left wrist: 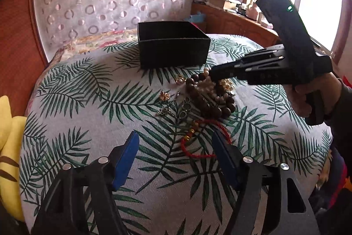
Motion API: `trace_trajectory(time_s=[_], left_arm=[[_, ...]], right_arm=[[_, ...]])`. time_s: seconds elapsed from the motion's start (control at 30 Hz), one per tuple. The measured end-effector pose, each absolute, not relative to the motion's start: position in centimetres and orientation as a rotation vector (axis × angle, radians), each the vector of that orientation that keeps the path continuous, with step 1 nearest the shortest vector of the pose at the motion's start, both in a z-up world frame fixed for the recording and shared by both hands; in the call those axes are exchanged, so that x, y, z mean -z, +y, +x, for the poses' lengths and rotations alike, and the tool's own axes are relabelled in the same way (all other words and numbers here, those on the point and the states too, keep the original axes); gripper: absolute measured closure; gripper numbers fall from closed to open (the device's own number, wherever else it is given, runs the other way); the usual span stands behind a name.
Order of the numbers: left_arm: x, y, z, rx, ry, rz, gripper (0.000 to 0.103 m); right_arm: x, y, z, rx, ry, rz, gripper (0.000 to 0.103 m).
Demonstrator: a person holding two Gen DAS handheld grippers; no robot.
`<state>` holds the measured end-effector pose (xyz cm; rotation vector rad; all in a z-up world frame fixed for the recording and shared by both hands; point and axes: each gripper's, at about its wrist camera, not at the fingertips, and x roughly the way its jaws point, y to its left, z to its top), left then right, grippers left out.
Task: Organize jewelry
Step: 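Grasp the long beige bead necklace with the right tool while the left tool reaches the red bracelet, then lift the red bead bracelet with the left tool while the right tool carries the beige necklace over the box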
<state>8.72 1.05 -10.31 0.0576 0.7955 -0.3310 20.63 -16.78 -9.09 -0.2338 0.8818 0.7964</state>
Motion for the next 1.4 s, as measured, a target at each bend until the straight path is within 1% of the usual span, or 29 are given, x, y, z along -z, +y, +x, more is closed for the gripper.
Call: trace_trajectory(time_s=[0.17,0.23,0.27,0.33,0.4,0.5,0.53,0.57,0.67,0.77,0.97,1.17,1.4], left_arm=[[10.7,0.7,8.8,0.343,0.813,0.066,0.05],[10.9,0.5,9.0,0.356,0.826,0.069,0.061],[11.0,0.3,9.2,0.363,0.833,0.069,0.065],[11.2,0.0,9.4,0.375,0.846,0.07,0.078],[11.5,-0.4,9.5,0.384,0.859,0.084,0.084],[11.7,-0.9,9.4,0.383,0.858,0.122,0.085],[11.7,-1.0,9.5,0.384,0.859,0.132,0.093],[11.7,-1.1,9.5,0.384,0.861,0.139,0.096],[11.6,-1.3,9.4,0.381,0.853,0.165,0.099],[10.6,-1.1,9.1,0.379,0.819,0.144,0.1],[6.6,-0.2,8.9,0.37,0.707,0.079,0.1],[3.3,0.0,10.7,0.358,0.642,0.065,0.1],[2.0,0.1,13.8,0.339,0.62,0.056,0.1]], right_arm=[[6.7,-17.6,19.4,-0.785,0.783,-0.221,0.095],[5.0,-18.3,19.1,-0.777,0.737,-0.211,0.095],[4.1,-18.6,18.8,-0.768,0.71,-0.211,0.095],[2.6,-19.1,18.6,-0.759,0.673,-0.207,0.095],[1.1,-19.6,18.3,-0.75,0.639,-0.208,0.095],[-0.9,-20.0,17.9,-0.742,0.597,-0.208,0.095],[-1.5,-20.2,17.8,-0.738,0.584,-0.206,0.095],[-2.1,-20.4,17.7,-0.734,0.571,-0.204,0.095],[-3.3,-20.9,17.4,-0.731,0.545,-0.2,0.095],[-4.4,-21.2,17.1,-0.719,0.514,-0.197,0.095],[-7.0,-21.8,16.8,-0.706,0.453,-0.188,0.095],[-9.2,-21.5,17.5,-0.684,0.409,-0.205,0.095],[-11.6,-20.4,19.2,-0.657,0.371,-0.23,0.095]])
